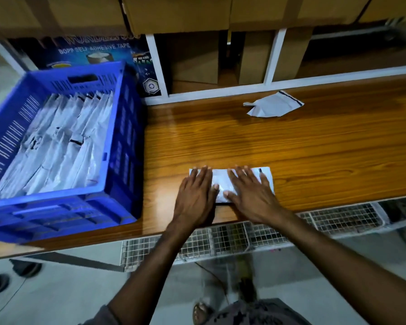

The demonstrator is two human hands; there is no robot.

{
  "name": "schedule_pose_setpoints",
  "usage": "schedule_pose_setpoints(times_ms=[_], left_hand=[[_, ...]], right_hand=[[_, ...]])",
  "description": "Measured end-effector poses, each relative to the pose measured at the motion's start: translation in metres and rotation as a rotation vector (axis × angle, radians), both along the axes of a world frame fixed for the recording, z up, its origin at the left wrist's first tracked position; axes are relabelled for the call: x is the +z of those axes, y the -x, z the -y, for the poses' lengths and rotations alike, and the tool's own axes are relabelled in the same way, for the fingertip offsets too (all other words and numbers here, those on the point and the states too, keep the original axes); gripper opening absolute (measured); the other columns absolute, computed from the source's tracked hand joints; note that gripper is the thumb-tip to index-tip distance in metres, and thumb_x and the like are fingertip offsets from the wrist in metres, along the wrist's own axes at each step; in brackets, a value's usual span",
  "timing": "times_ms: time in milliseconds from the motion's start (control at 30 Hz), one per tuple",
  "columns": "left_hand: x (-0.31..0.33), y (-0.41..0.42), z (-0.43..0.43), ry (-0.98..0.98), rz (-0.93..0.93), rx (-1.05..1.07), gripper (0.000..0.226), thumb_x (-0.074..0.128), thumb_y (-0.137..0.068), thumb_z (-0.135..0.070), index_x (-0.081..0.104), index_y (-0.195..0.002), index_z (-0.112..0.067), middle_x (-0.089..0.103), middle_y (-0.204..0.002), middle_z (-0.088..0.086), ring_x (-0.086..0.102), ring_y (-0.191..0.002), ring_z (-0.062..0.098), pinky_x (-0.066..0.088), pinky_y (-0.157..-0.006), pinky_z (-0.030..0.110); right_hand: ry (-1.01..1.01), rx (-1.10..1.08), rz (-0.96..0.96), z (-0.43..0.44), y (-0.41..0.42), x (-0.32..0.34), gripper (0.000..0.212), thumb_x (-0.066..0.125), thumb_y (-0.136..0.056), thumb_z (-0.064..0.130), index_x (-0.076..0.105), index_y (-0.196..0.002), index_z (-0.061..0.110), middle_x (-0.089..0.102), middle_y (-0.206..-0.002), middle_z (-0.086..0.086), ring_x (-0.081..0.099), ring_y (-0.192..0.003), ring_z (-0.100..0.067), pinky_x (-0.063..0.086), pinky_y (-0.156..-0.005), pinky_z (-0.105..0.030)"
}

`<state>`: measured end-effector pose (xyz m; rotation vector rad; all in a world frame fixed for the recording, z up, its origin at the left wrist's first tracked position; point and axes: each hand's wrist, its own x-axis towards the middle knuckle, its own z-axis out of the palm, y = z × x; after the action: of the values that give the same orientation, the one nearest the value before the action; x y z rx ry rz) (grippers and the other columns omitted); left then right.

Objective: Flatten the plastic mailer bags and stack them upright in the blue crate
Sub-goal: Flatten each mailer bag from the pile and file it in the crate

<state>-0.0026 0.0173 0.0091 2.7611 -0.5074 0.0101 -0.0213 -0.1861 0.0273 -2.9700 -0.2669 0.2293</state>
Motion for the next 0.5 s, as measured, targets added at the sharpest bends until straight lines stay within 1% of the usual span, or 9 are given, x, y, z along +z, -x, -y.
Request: schedule_pose_setpoints(times_ms=[33, 100, 133, 200, 267, 333, 400, 500], left_hand=[[-0.01, 0.003, 0.001, -0.011, -0.05, -0.011, 0.067, 0.014, -0.107, -0.05, 0.017, -0.164, -0.017, 0.014, -0.172, 0.003, 0.008, -0.159, 0.026, 0.017, -0.125, 0.044], [-0.026, 0.004, -0.001, -0.02, -0.053, -0.016, 0.067, 0.012, -0.108, -0.054, 0.009, -0.165, -0.021, 0.005, -0.173, 0.001, -0.002, -0.159, 0.025, 0.013, -0.127, 0.045], [-0.03, 0.002, -0.002, -0.026, -0.038, -0.006, 0.066, 0.013, -0.108, -0.056, 0.01, -0.165, -0.023, 0.004, -0.173, 0.001, -0.002, -0.159, 0.025, 0.013, -0.127, 0.045], [-0.033, 0.002, -0.003, -0.003, -0.034, 0.044, 0.067, 0.021, -0.107, -0.058, 0.014, -0.165, -0.026, 0.009, -0.173, 0.001, 0.005, -0.159, 0.024, 0.016, -0.124, 0.043], [-0.03, 0.005, -0.004, -0.031, 0.005, 0.062, 0.069, 0.023, -0.105, -0.062, 0.014, -0.165, -0.03, 0.011, -0.173, -0.001, 0.009, -0.159, 0.021, 0.018, -0.124, 0.043], [-0.03, 0.009, -0.008, -0.058, 0.01, 0.056, 0.071, 0.022, -0.104, -0.068, 0.01, -0.165, -0.033, 0.007, -0.173, -0.004, 0.006, -0.159, 0.018, 0.015, -0.124, 0.044], [-0.03, 0.007, -0.012, -0.069, -0.021, 0.06, 0.075, 0.021, -0.102, -0.072, 0.007, -0.165, -0.034, 0.003, -0.173, -0.006, 0.003, -0.159, 0.015, 0.012, -0.126, 0.044], [-0.024, 0.006, -0.019, -0.094, -0.102, 0.092, 0.083, 0.017, -0.098, -0.079, 0.002, -0.165, -0.032, -0.005, -0.172, -0.009, -0.004, -0.158, 0.011, 0.004, -0.127, 0.043]], right_hand=[[0.006, -0.008, 0.008, -0.004, 0.004, -0.014, 0.078, 0.002, -0.097, 0.07, 0.005, -0.163, 0.028, 0.002, -0.171, 0.0, -0.001, -0.157, -0.023, 0.001, -0.124, -0.055], [0.025, -0.014, 0.055, -0.005, 0.004, -0.032, 0.075, 0.006, -0.1, 0.069, 0.002, -0.163, 0.029, 0.0, -0.171, -0.002, -0.004, -0.157, -0.024, -0.001, -0.124, -0.054], [0.026, -0.015, 0.062, -0.003, 0.001, -0.034, 0.074, 0.009, -0.101, 0.07, 0.001, -0.163, 0.03, -0.002, -0.17, -0.002, -0.006, -0.157, -0.025, -0.001, -0.124, -0.053], [0.012, -0.026, 0.071, 0.003, -0.005, -0.034, 0.075, 0.011, -0.099, 0.074, -0.003, -0.162, 0.035, -0.008, -0.17, -0.004, -0.012, -0.156, -0.026, -0.002, -0.125, -0.051], [0.006, -0.062, 0.032, 0.009, -0.006, -0.032, 0.082, 0.011, -0.093, 0.082, -0.009, -0.16, 0.039, -0.016, -0.169, -0.006, -0.018, -0.155, -0.026, -0.004, -0.125, -0.048], [0.006, -0.107, 0.034, 0.016, -0.002, -0.031, 0.09, 0.01, -0.088, 0.088, -0.011, -0.16, 0.038, -0.016, -0.168, -0.008, -0.017, -0.155, -0.025, -0.003, -0.124, -0.047], [0.008, -0.108, 0.008, 0.019, -0.002, -0.029, 0.093, 0.009, -0.086, 0.09, -0.013, -0.16, 0.037, -0.015, -0.168, -0.01, -0.018, -0.155, -0.024, -0.004, -0.125, -0.048], [-0.007, -0.117, -0.087, 0.024, -0.001, -0.023, 0.098, 0.009, -0.082, 0.094, -0.017, -0.158, 0.037, -0.02, -0.168, -0.005, -0.023, -0.153, -0.02, -0.008, -0.124, -0.052]])
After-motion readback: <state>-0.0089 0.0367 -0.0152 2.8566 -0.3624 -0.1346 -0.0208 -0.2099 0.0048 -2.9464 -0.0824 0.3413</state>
